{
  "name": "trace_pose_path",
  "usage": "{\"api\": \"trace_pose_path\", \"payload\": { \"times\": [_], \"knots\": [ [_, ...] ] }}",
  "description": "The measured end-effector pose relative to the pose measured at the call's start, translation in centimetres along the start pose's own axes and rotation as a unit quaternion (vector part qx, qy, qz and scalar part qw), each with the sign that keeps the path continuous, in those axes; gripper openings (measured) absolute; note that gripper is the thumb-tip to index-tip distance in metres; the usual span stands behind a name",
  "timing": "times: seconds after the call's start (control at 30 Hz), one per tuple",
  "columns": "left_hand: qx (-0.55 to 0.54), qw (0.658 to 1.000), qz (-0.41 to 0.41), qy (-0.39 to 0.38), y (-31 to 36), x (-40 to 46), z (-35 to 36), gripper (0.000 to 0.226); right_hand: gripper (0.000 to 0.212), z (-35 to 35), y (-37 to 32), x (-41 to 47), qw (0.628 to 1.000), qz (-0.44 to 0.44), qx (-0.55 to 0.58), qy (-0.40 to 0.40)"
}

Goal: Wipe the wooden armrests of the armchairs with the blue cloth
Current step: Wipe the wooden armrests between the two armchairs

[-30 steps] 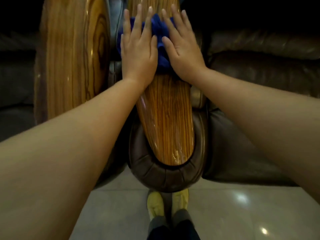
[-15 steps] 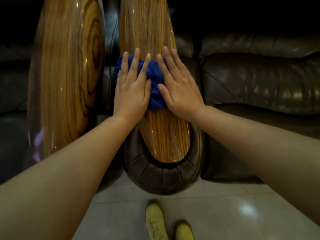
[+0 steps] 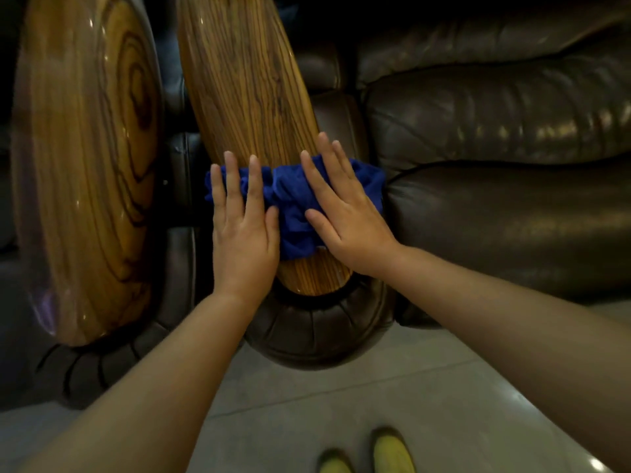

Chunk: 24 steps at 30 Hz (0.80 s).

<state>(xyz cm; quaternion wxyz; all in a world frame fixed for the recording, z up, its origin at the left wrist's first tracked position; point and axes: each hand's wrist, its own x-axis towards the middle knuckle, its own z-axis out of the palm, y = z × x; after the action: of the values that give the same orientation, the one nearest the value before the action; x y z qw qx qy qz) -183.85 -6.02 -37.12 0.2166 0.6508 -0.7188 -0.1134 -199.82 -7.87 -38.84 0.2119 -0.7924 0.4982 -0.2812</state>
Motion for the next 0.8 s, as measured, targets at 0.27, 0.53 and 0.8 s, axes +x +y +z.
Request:
{"api": "trace_pose_path", "payload": {
  "times": [0.27,0.53,0.8],
  "knots": [
    [-0.015,0.999,-0.037,0.004,1.1,-3.4,1.8,0.060,0.065,1.7,-1.1,-4.0,0.998,0.059,-0.029,0.021],
    [-0.094,0.994,-0.062,-0.001,1.8,-6.2,2.7,0.064,0.068,3.3,-2.7,-6.9,0.990,0.128,-0.046,0.029],
    [-0.068,0.992,-0.045,-0.099,0.6,-6.8,0.6,0.077,0.081,0.8,-1.9,-7.7,0.985,0.069,-0.089,-0.128]
  ]
}}
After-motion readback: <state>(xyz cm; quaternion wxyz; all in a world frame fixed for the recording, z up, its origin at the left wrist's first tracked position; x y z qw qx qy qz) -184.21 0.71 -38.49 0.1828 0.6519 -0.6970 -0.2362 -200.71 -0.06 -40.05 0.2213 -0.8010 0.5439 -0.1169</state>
